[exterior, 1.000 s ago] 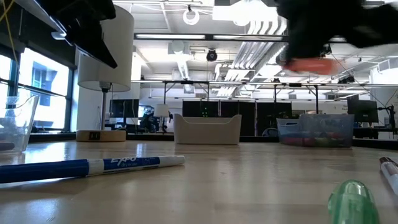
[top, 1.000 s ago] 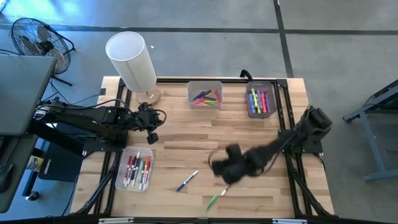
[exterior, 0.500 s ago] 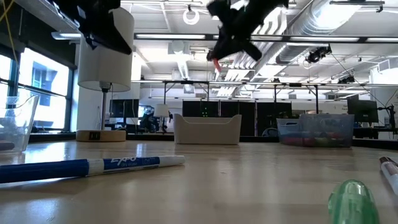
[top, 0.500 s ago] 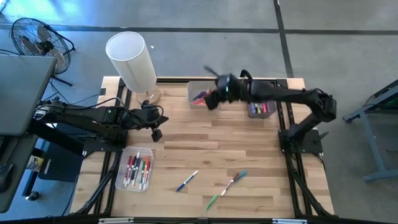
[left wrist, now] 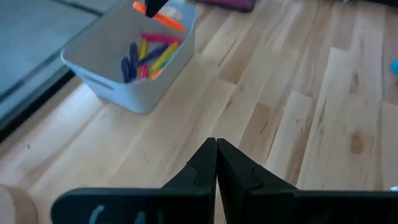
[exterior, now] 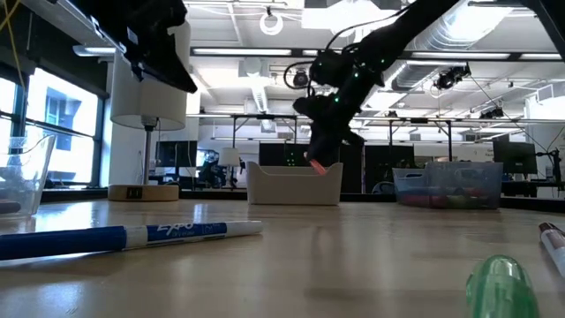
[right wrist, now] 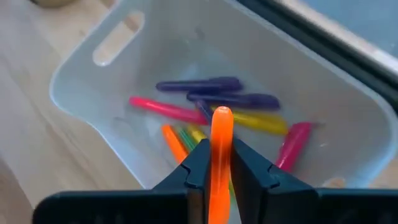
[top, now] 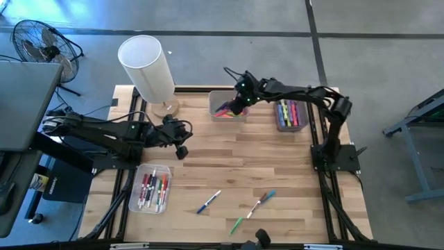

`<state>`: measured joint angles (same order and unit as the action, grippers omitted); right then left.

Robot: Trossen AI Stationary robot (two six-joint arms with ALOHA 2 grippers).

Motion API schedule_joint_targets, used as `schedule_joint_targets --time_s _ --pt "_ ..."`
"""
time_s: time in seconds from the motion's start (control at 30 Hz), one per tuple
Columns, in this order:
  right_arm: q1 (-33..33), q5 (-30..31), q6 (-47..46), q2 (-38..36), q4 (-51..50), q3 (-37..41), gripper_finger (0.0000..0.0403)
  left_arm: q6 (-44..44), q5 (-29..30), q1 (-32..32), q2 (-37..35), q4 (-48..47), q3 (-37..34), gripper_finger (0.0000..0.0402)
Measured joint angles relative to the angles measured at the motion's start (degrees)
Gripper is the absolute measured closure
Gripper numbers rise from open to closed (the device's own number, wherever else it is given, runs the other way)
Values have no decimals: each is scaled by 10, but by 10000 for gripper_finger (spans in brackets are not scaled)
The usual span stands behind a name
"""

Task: Pick & Place Markers
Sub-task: Put the orange pen into the white bin, then put the light blue marker pen into the transparent bin

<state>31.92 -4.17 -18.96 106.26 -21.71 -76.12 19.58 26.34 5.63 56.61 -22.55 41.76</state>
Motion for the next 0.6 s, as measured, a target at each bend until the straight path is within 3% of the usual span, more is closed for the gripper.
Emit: schedule_joint_targets --time_s 0.33,0.47,0.6 --pt "-4 22 -3 -3 -6 0 297 34 -18 0 24 -1 0 381" --pt "-5 22 -31 -12 -20 0 267 37 -62 0 24 -7 3 337" --pt "-6 21 -42 -40 -45 0 248 51 -64 0 24 -14 3 280"
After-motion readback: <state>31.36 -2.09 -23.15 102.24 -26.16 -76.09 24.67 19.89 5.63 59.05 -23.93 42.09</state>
